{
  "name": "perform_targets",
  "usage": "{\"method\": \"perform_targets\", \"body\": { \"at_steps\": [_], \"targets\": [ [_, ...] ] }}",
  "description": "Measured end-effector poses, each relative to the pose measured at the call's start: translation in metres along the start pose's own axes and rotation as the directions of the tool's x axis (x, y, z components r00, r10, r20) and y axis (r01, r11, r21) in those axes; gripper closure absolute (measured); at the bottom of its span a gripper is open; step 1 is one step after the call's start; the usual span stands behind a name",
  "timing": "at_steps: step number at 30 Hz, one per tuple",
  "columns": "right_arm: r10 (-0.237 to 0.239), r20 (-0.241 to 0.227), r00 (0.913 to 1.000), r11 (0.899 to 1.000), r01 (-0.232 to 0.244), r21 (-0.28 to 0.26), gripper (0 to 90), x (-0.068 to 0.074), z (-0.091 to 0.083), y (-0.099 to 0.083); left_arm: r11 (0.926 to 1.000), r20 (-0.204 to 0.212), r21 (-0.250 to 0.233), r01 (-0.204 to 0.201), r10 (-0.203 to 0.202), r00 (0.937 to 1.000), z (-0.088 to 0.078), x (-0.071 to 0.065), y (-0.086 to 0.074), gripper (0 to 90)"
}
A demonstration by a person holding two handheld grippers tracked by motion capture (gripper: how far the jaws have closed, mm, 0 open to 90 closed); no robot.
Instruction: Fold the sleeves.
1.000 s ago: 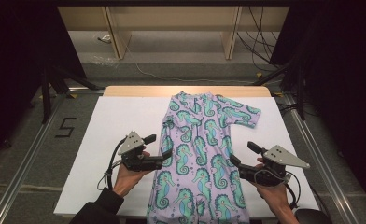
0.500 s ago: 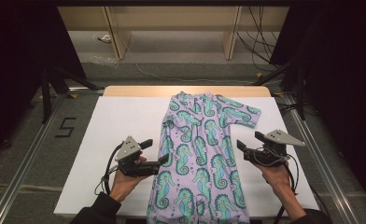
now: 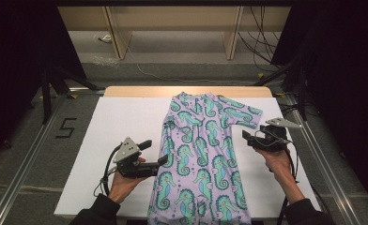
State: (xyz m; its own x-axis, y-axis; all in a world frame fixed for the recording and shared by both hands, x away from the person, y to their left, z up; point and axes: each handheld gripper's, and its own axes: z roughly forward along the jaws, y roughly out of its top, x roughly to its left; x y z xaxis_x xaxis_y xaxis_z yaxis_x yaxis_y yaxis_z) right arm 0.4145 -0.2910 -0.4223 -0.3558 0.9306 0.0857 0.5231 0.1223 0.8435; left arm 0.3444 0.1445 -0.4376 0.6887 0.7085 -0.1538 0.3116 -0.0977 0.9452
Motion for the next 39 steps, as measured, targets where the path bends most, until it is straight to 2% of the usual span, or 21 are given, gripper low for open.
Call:
{"method": "perform_targets", "body": {
  "at_steps": [4,8,12,14,15,24,25,34,35,39],
  "targets": [
    [0.008,0.014,0.9999,1.000,-0.009,0.023,23.5,-0.005,0.008,0.004,1.0000,-0.001,-0.005,0.002,-0.002,1.0000,0.000,0.000,0.000,15.8],
    [0.007,0.023,0.9997,0.997,-0.008,0.074,23.9,-0.011,0.023,0.009,1.0000,-0.001,-0.003,0.000,0.000,1.0000,0.000,0.000,0.000,15.8],
    [0.026,0.039,0.9989,0.994,-0.030,0.101,25.1,-0.017,0.033,0.014,1.0000,-0.001,-0.001,-0.001,0.001,1.0000,0.001,0.000,0.000,15.8],
    [0.025,0.057,0.9980,0.991,-0.032,0.130,25.4,-0.021,0.041,0.016,1.0000,0.001,-0.004,0.002,-0.002,1.0000,0.001,0.000,0.000,15.8],
    [0.043,0.071,0.9965,0.987,-0.054,0.153,25.6,-0.026,0.047,0.018,1.0000,0.001,-0.005,0.003,-0.003,1.0000,0.001,0.000,0.000,15.8],
    [0.081,0.118,0.9897,0.973,-0.104,0.206,25.8,-0.042,0.068,0.027,1.0000,0.003,-0.004,0.009,-0.009,1.0000,0.002,0.000,0.000,15.8],
    [0.096,0.122,0.9879,0.968,-0.121,0.218,26.2,-0.046,0.073,0.029,1.0000,0.005,-0.005,0.007,-0.007,1.0000,0.002,0.000,0.000,15.8],
    [0.107,0.149,0.9830,0.954,-0.144,0.264,28.0,-0.058,0.091,0.033,1.0000,0.011,0.003,0.002,-0.002,0.9999,0.004,-0.001,0.000,15.8],
    [0.103,0.154,0.9827,0.951,-0.143,0.276,28.7,-0.059,0.094,0.034,0.9998,0.022,-0.001,0.019,-0.019,0.9996,0.004,0.000,0.001,15.8],
    [0.091,0.173,0.9808,0.946,-0.139,0.293,30.0,-0.063,0.101,0.034,0.9998,0.023,-0.001,0.020,-0.020,0.9995,0.004,-0.001,0.000,15.8]
  ]
}}
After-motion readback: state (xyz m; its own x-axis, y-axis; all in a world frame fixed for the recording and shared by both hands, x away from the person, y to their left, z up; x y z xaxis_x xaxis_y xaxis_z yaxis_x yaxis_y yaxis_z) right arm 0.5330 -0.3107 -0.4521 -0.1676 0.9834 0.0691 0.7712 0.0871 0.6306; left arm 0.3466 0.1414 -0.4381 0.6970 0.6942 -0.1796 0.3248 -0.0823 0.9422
